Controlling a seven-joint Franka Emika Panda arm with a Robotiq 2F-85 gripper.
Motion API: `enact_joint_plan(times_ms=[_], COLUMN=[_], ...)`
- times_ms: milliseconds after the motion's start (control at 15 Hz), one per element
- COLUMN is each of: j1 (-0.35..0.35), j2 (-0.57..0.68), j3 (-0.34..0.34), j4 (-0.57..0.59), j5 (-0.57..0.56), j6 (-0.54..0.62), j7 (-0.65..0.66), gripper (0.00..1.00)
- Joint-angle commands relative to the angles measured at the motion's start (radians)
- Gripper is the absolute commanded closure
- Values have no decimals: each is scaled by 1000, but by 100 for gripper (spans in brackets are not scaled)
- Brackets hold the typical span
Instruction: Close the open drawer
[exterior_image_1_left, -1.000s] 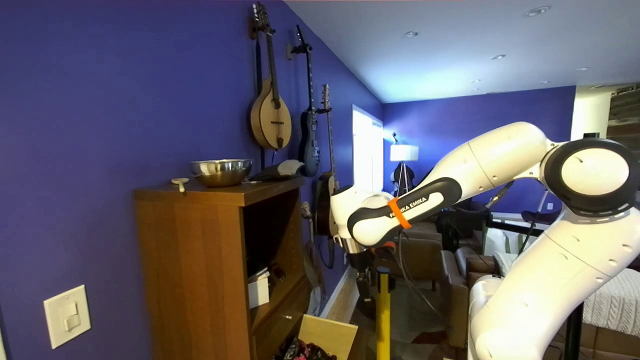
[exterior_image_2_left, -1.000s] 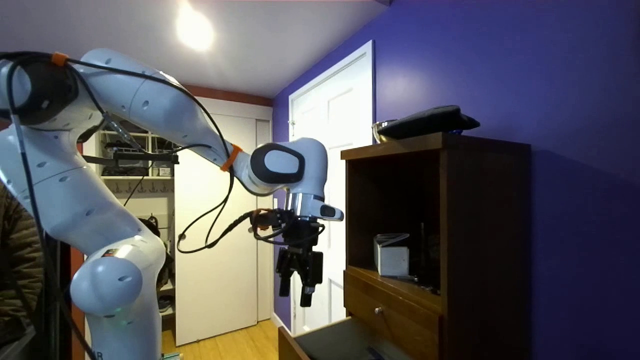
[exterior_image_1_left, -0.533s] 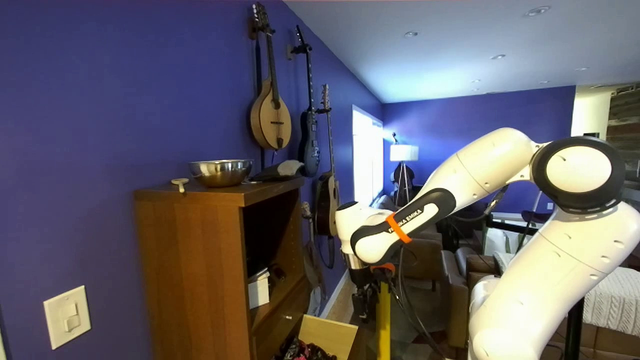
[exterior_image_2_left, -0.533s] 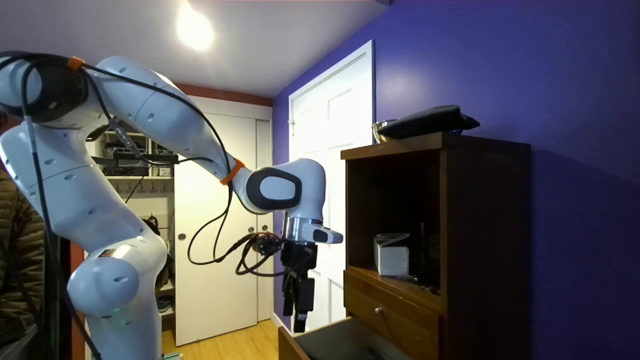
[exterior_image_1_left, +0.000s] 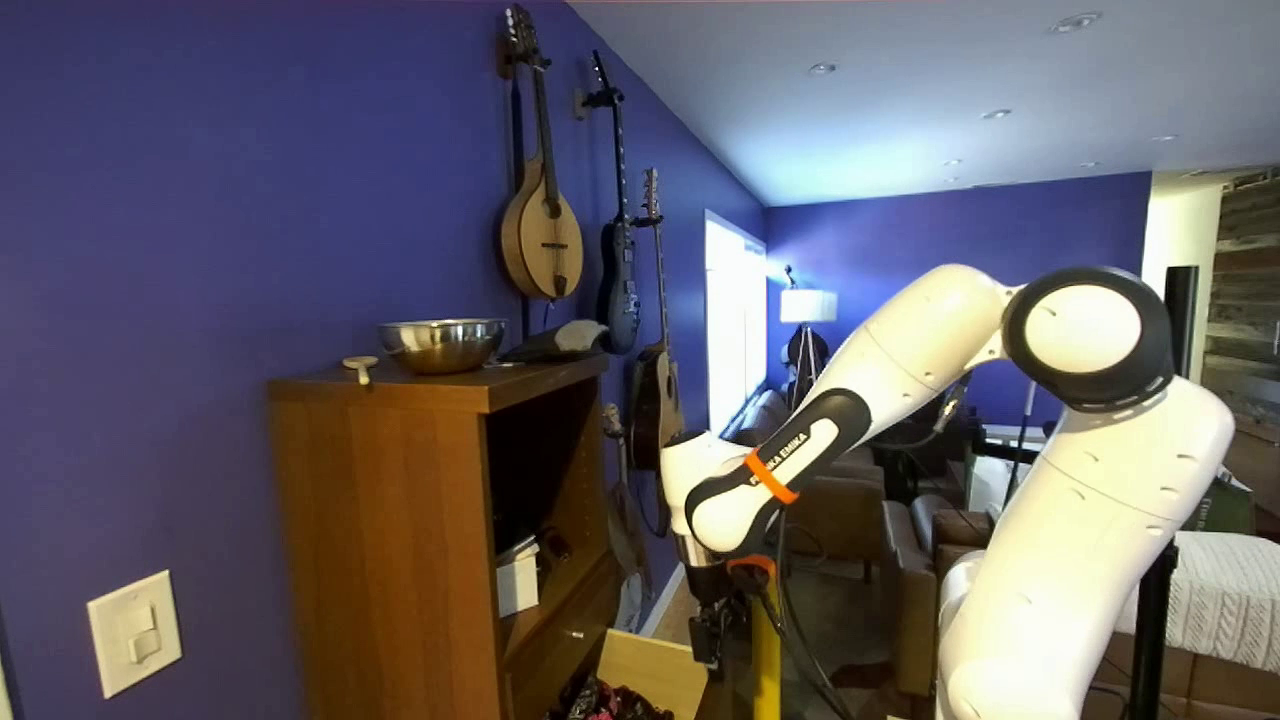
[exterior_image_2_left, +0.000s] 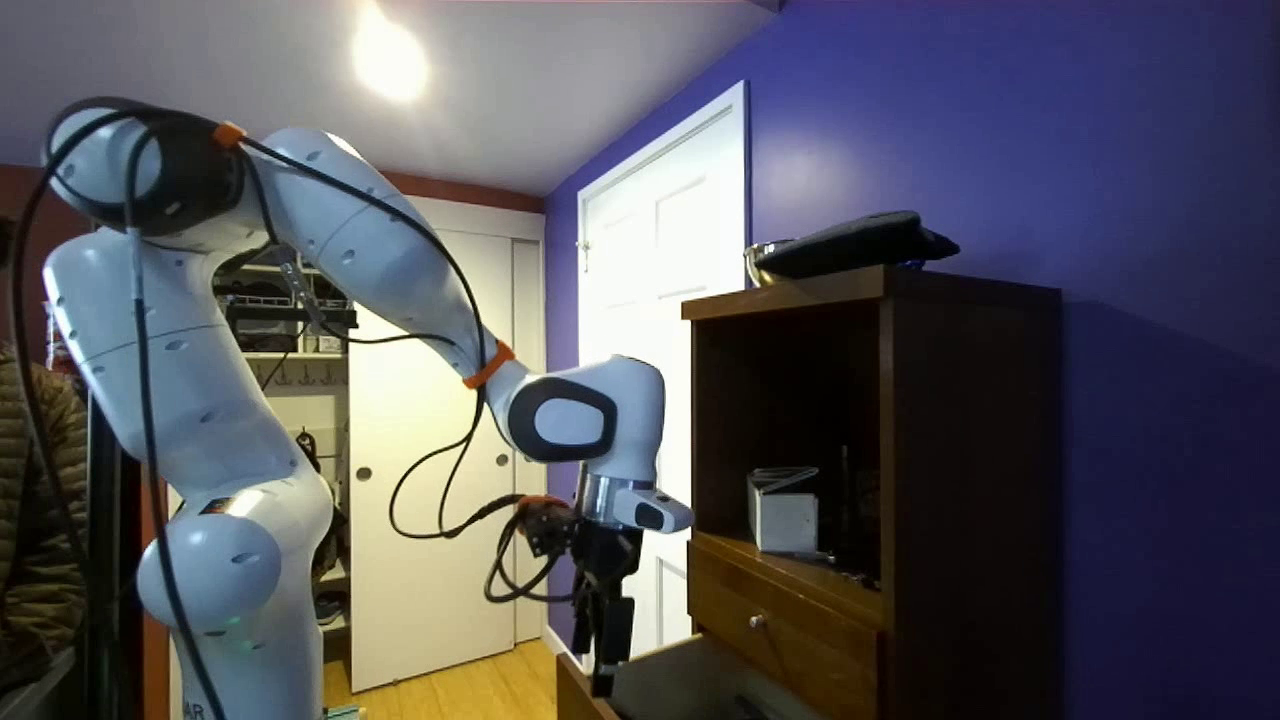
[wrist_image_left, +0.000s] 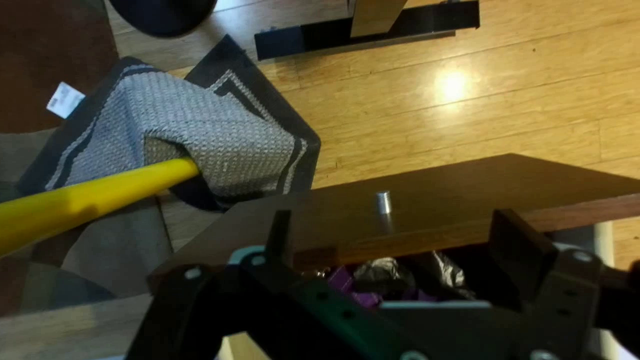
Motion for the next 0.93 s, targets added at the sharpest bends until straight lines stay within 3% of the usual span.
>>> enact_joint_plan(times_ms=[0, 267, 333, 667, 867], j1=[11, 17, -3, -2, -3], j2=[149, 207, 183, 204, 258], j3=[-10, -34, -8, -15, 13], j4=[29, 21, 7, 15, 17], j5=[89, 217, 159, 189, 116], j6=[6, 69, 50, 60, 101], j7=[-62, -196, -127, -174, -98], gripper=[0, 0, 0, 0, 0])
